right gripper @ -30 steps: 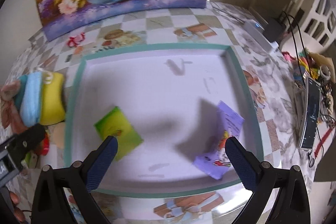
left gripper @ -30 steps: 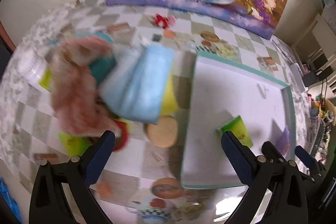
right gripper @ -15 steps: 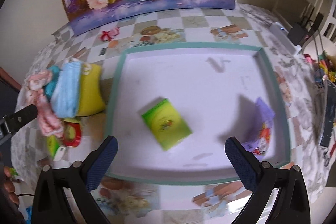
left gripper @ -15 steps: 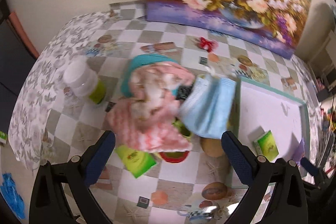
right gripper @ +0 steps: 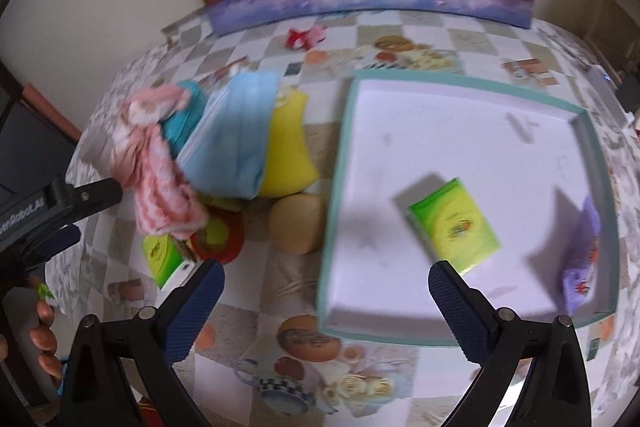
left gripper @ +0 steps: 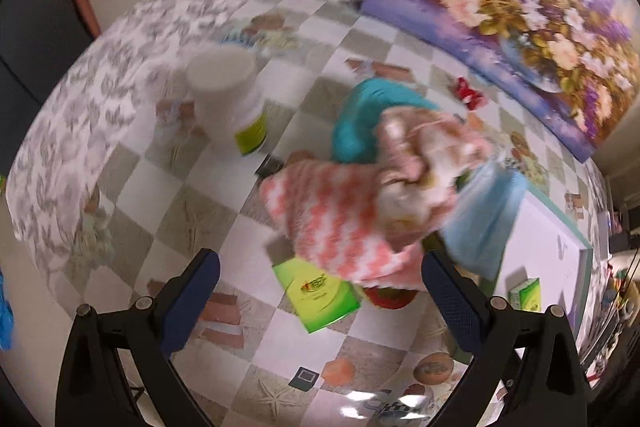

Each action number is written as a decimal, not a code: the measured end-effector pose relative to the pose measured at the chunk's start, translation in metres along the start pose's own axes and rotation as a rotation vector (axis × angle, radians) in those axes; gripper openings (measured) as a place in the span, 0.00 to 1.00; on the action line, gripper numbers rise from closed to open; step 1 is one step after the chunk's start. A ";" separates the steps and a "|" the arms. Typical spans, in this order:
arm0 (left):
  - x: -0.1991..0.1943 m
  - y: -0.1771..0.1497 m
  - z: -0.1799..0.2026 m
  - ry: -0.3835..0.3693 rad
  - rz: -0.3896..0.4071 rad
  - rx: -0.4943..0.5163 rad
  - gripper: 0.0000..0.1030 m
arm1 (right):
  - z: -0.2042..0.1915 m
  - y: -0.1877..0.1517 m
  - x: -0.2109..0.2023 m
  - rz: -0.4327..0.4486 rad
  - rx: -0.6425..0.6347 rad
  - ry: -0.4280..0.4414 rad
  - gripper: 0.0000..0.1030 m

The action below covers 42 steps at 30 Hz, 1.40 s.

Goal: Organize soft objects
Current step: 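Move both open tools back toward the pile of soft items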

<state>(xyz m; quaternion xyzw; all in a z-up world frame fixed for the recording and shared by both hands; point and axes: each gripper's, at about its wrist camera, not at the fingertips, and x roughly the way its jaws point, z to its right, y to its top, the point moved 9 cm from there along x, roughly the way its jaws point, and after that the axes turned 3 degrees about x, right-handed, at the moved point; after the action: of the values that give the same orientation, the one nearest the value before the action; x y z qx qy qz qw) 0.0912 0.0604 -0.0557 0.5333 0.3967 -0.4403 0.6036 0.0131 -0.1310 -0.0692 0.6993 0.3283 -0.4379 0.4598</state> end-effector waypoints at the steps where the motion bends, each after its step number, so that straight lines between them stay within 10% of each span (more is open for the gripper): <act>1: 0.003 -0.001 -0.003 0.003 -0.008 -0.007 0.98 | -0.003 -0.001 0.003 -0.006 -0.008 0.002 1.00; 18: 0.028 0.001 -0.018 -0.087 -0.016 -0.131 0.98 | -0.038 -0.007 0.031 -0.043 -0.097 -0.023 1.00; 36: 0.033 0.007 0.020 -0.032 0.009 0.087 0.97 | -0.017 0.003 0.025 -0.020 -0.041 -0.043 1.00; 42: 0.040 0.004 0.024 -0.062 -0.017 0.106 0.61 | -0.012 0.004 0.024 -0.015 -0.030 -0.040 1.00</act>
<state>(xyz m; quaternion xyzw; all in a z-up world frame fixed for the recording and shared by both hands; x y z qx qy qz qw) 0.1068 0.0319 -0.0898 0.5471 0.3585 -0.4820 0.5830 0.0300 -0.1200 -0.0876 0.6810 0.3306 -0.4504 0.4734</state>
